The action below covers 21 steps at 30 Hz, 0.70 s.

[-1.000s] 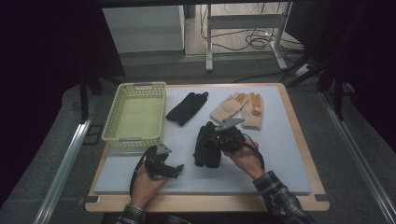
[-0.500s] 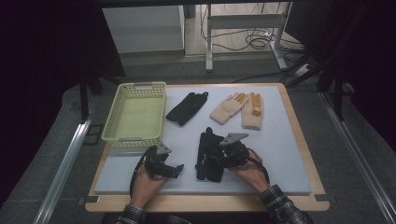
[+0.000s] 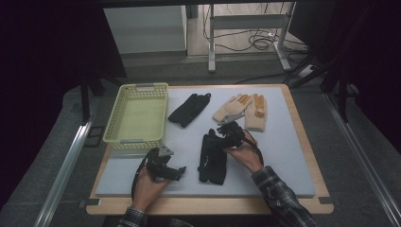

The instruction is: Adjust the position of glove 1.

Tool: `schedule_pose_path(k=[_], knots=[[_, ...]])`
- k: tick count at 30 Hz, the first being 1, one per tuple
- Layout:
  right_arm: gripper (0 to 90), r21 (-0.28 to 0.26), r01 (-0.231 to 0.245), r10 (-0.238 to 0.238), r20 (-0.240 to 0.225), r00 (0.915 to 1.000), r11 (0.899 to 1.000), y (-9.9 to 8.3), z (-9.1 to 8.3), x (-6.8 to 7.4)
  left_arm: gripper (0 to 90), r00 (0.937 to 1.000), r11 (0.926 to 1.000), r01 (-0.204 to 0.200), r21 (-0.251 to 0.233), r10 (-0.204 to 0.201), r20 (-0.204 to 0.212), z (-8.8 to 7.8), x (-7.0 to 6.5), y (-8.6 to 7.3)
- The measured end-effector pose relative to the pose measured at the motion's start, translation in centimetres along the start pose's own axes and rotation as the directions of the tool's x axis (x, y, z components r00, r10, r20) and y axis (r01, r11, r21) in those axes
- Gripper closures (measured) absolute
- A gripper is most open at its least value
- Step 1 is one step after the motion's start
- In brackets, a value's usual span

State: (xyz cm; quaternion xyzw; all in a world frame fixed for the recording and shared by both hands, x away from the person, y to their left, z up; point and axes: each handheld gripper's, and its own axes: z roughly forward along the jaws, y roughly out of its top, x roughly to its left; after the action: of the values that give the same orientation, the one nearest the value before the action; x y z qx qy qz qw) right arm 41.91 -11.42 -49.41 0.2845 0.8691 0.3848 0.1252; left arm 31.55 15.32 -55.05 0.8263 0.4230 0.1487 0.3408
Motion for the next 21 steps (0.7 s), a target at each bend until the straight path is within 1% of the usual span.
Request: schedule_pose_path(k=[3, 5, 9, 10, 12, 15, 16, 19, 21], knots=[[34.0, -0.002, -0.01, 0.01, -0.001, 1.0, 1.0, 1.5, 1.3, -0.6, 0.0, 1.0, 1.0, -0.001, 0.001, 0.001, -0.001, 0.0, 0.0, 0.0], [32.5, 0.0, -0.004, 0.004, 0.002, 1.0, 1.0, 2.6, 2.2, -0.8, 0.0, 1.0, 1.0, -0.001, 0.001, 0.001, 0.0, 0.0, 0.0, 0.0], [31.0, 0.027, 0.008, -0.009, 0.024, 0.9997, 1.0, 4.6, 4.1, -1.1, 0.0, 1.0, 1.0, 0.0, -0.002, 0.0, 0.001, 0.0, 0.0, 0.0], [30.9, 0.027, 0.007, -0.007, 0.025, 0.9997, 1.0, 5.1, 4.8, -1.3, 0.0, 1.0, 1.0, -0.001, 0.0, 0.001, 0.0, 0.0, 0.0, 0.0], [31.0, 0.032, -0.008, 0.007, 0.026, 0.9996, 0.999, 5.6, 5.5, -1.7, 0.0, 1.0, 1.0, 0.002, -0.002, -0.002, 0.001, 0.0, 0.0, 0.0], [31.0, 0.044, -0.024, 0.022, 0.033, 0.9992, 0.999, 6.4, 7.0, -2.6, 0.0, 1.0, 1.0, 0.0, -0.001, 0.0, 0.001, 0.0, 0.0, 0.0], [31.0, 0.047, -0.025, 0.024, 0.033, 0.9992, 0.999, 6.5, 7.4, -2.7, 0.0, 1.0, 1.0, 0.002, -0.002, -0.002, 0.001, 0.0, 0.0, 0.0], [31.0, 0.051, -0.011, 0.008, 0.048, 0.9988, 0.999, 6.9, 8.6, -3.2, 0.0, 1.0, 1.0, 0.002, -0.002, -0.002, 0.002, 0.0, 0.0, 0.0], [31.0, 0.05, -0.019, 0.017, 0.05, 0.9986, 0.999, 7.3, 9.3, -3.5, 0.0, 1.0, 1.0, 0.002, -0.002, -0.002, 0.002, 0.0, 0.0, 0.0]])
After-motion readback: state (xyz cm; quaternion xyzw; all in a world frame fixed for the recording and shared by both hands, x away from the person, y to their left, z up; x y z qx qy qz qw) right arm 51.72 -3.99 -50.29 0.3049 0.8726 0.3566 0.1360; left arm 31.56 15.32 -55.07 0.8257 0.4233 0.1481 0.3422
